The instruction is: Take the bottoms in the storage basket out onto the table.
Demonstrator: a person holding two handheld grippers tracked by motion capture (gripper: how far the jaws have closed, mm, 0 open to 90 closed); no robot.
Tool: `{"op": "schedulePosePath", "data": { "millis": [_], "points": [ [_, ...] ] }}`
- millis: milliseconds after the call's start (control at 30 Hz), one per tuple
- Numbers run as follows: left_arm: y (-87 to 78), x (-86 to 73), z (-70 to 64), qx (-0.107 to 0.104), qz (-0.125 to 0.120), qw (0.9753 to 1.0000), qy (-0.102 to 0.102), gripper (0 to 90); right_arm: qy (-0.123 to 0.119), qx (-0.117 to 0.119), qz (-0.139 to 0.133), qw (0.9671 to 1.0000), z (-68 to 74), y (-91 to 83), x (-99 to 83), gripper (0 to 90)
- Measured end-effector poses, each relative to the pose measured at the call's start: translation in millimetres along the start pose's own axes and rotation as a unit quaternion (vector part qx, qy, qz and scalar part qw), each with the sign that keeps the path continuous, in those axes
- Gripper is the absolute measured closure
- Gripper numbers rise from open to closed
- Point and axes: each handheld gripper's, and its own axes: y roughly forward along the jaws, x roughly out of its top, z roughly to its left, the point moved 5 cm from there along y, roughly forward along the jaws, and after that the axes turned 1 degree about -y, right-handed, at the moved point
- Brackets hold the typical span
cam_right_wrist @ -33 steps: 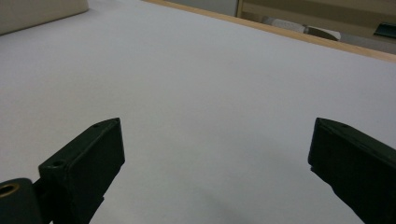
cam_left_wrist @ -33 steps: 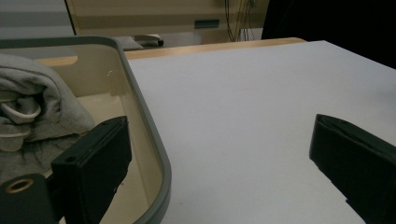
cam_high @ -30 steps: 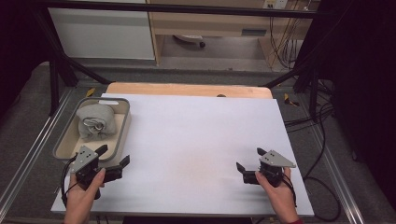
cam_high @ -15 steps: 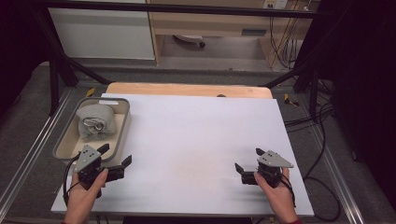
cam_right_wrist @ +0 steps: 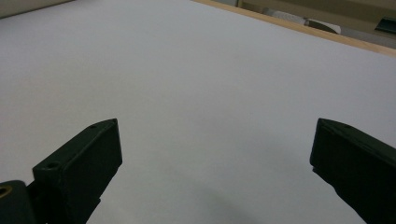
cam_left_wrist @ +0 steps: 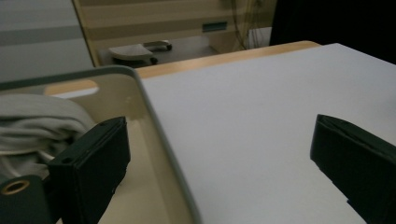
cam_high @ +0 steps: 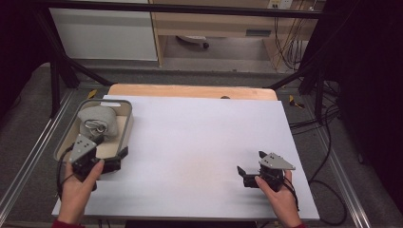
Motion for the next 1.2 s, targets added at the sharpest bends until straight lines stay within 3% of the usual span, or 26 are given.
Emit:
{"op": "schedulePosePath", "data": {
  "millis": [67, 100, 133, 233, 333, 433, 533, 633, 733, 833, 900, 1000, 1100, 1200],
  "points": [
    [-0.3, 17.0, 13.2, 0.012, -0.007, 0.9999, -0.005, 6.5, -0.001, 0.002, -0.001, 1.0, 0.3, -1.2, -0.7, 2.5],
    [0.0, 33.0, 24.1, 0.021, -0.012, 0.9997, -0.003, 6.2, -0.001, -0.003, 0.0, 1.0, -1.0, -2.2, -1.1, 2.3],
    [0.0, 33.0, 24.1, 0.021, -0.012, 0.9997, -0.003, 6.2, -0.001, -0.003, 0.0, 1.0, -1.0, -2.2, -1.1, 2.3],
    [7.4, 55.7, 45.3, 0.043, 0.005, 0.9991, 0.005, 5.9, 0.0, -0.009, 0.006, 0.9999, -2.5, -1.6, -2.1, 2.3],
    [19.6, 65.7, 63.6, 0.068, 0.027, 0.9973, 0.011, 6.2, -0.002, -0.01, 0.009, 0.9999, -1.8, -1.3, -2.4, 2.3],
    [35.8, 61.2, 80.2, 0.099, 0.056, 0.9933, 0.019, 7.6, -0.006, -0.018, 0.011, 0.9997, -1.0, -1.3, -2.8, 2.1],
    [52.6, 48.3, 93.0, 0.113, 0.093, 0.989, 0.022, 8.9, -0.007, -0.019, 0.018, 0.9996, -1.0, -1.2, -4.7, 2.3],
    [62.6, 37.7, 103.1, 0.117, 0.115, 0.9865, 0.002, 9.6, -0.008, -0.018, 0.019, 0.9996, -1.2, -0.7, -5.2, 2.4],
    [66.0, 30.0, 113.0, 0.142, 0.142, 0.9795, -0.001, 10.4, -0.011, -0.015, 0.025, 0.9995, -0.1, 0.7, -6.2, 2.7],
    [67.6, 23.8, 118.1, 0.151, 0.157, 0.9758, -0.016, 11.4, -0.012, -0.008, 0.029, 0.9995, 2.4, 1.2, -6.9, 2.7],
    [67.6, 19.8, 118.8, 0.149, 0.165, 0.9748, -0.021, 10.9, -0.016, -0.006, 0.03, 0.9994, 3.4, 1.6, -6.9, 2.7],
    [70.5, 14.6, 117.2, 0.14, 0.169, 0.9752, -0.032, 10.8, -0.015, -0.003, 0.031, 0.9994, 4.0, 1.4, -6.8, 2.7],
    [75.8, 11.4, 114.9, 0.138, 0.175, 0.9745, -0.022, 10.2, -0.015, -0.003, 0.031, 0.9994, 3.5, 0.9, -6.5, 2.6],
    [80.4, 9.6, 115.8, 0.143, 0.176, 0.9735, -0.024, 9.1, -0.016, -0.004, 0.032, 0.9994, 3.3, 1.3, -7.0, 2.6]
  ]
}}
